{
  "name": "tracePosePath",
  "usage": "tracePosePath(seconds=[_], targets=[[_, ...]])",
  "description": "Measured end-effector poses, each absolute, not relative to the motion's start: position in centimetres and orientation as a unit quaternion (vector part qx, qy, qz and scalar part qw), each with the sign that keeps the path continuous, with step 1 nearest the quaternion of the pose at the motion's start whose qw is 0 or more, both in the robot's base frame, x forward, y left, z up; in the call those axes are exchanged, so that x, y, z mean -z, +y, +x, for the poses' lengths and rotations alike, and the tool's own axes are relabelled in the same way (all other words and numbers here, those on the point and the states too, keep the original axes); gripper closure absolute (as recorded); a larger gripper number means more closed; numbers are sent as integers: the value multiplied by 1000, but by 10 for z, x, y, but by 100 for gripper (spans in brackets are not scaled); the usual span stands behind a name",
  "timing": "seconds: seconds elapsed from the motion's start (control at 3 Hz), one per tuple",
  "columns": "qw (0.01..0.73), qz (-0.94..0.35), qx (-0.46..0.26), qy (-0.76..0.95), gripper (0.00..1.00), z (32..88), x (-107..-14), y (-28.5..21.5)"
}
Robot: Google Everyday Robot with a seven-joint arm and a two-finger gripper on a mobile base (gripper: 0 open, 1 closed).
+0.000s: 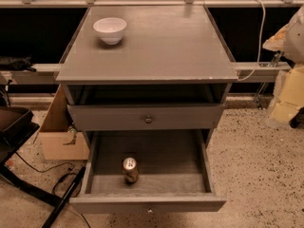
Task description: Pick orange can from middle drawer and place on counter
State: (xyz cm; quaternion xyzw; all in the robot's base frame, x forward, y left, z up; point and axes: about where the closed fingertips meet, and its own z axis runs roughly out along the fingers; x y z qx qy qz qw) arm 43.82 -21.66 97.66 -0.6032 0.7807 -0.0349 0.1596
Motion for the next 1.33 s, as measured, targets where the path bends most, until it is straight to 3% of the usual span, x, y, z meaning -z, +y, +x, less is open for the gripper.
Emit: tracePosePath(seconds=[0.67,1.33], targets=[[194,-595,-4,780,0,445,-963,-209],[338,-559,-233,720,0,454,-788,-146]])
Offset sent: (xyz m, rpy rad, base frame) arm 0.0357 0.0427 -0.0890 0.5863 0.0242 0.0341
